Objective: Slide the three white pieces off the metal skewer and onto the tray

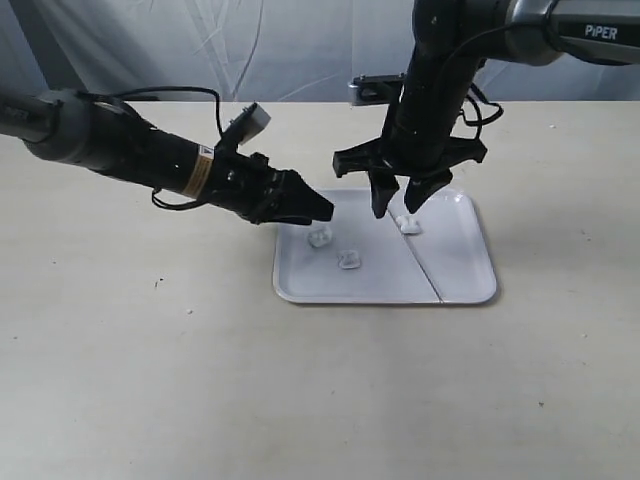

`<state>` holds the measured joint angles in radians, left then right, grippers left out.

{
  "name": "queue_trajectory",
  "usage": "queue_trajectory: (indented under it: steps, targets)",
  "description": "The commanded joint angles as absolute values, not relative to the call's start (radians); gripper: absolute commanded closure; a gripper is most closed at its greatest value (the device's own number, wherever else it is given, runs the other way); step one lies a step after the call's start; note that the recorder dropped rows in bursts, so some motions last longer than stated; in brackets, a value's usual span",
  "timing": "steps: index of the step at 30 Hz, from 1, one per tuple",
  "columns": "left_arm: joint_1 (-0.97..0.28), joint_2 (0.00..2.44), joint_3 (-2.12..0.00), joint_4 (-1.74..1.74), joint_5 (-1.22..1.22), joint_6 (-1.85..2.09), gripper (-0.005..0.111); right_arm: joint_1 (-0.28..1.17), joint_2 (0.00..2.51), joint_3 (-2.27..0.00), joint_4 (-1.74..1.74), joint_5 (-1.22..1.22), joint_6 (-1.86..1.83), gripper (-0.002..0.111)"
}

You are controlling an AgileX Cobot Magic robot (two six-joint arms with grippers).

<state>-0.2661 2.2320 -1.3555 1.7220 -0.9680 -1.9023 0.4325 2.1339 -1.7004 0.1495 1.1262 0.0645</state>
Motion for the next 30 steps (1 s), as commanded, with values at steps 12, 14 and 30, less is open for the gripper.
queue_trajectory:
  steps: [12, 14, 30]
  targets:
    - [0.057, 1.891, -1.283, 1.744, -1.221, -2.093, 0.107, 0.431, 1.768, -1.658, 0.045, 1.19, -0.03, 0.106]
    - [0.093, 1.829, -1.241, 1.744, -1.221, -2.055, 0.107, 0.431, 1.698, -1.614, 0.0, 1.184, -0.03, 0.109]
    - [0.159, 0.795, -0.677, 1.744, -0.681, -1.706, 0.107, 0.235, 0.88, -0.694, 0.09, 0.396, -0.045, 0.109]
